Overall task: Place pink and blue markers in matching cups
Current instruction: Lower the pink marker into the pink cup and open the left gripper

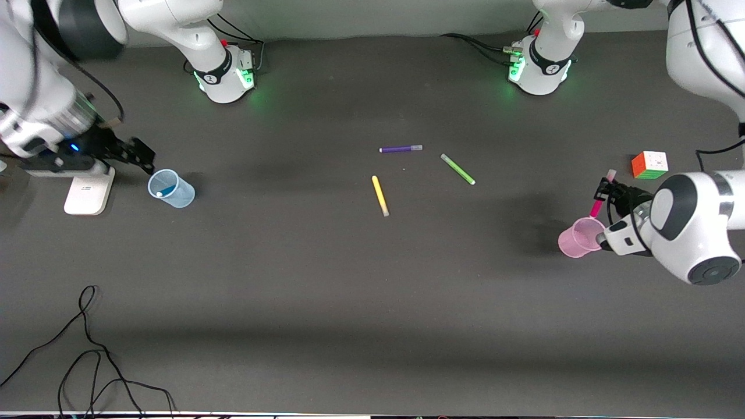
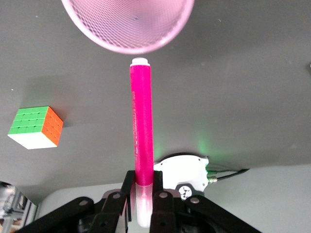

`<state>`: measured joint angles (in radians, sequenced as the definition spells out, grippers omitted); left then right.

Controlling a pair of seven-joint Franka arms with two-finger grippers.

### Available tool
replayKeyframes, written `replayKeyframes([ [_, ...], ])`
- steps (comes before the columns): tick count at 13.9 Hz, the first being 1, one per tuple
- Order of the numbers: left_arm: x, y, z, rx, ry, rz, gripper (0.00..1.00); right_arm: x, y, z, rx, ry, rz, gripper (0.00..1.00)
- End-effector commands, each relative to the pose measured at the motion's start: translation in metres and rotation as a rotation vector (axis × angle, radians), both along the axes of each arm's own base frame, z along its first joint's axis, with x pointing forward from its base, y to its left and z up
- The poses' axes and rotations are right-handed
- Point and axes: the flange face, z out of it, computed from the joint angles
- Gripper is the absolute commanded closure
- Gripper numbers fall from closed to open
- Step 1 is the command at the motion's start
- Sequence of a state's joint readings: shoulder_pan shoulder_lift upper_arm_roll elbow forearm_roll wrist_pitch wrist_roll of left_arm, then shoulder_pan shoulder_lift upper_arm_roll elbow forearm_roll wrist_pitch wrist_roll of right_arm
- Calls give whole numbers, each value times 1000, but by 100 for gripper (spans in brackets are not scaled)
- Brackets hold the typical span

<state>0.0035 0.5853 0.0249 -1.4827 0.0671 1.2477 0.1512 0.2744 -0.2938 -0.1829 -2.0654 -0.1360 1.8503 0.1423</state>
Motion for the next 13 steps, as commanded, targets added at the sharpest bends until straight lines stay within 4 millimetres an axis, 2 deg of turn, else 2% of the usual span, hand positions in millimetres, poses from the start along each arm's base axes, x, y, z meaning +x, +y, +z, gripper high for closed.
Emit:
replayKeyframes([
  [1,20,-2,-7,71,-4,41,100,-3,3,43,22,2,15,0],
  [2,24,-2,-9,80,-10,49,100,-3,3,49,20,11,16,0],
  [7,35,-5,-27,74,-59,45,100,-6,6,52,69,37,12,0],
  [9,39,-4,-26,64,-89,41,100,-6,4,54,71,32,15,0],
  [10,42,-4,-22,63,-99,41,96,-5,5,52,73,36,15,0],
  [11,43,-6,-22,66,-101,42,68,-4,6,51,72,34,15,0],
  [12,44,-7,-20,56,-105,30,10,-2,4,50,72,31,12,0],
  [13,44,-6,-17,50,-109,32,0,-1,1,50,73,30,4,0],
])
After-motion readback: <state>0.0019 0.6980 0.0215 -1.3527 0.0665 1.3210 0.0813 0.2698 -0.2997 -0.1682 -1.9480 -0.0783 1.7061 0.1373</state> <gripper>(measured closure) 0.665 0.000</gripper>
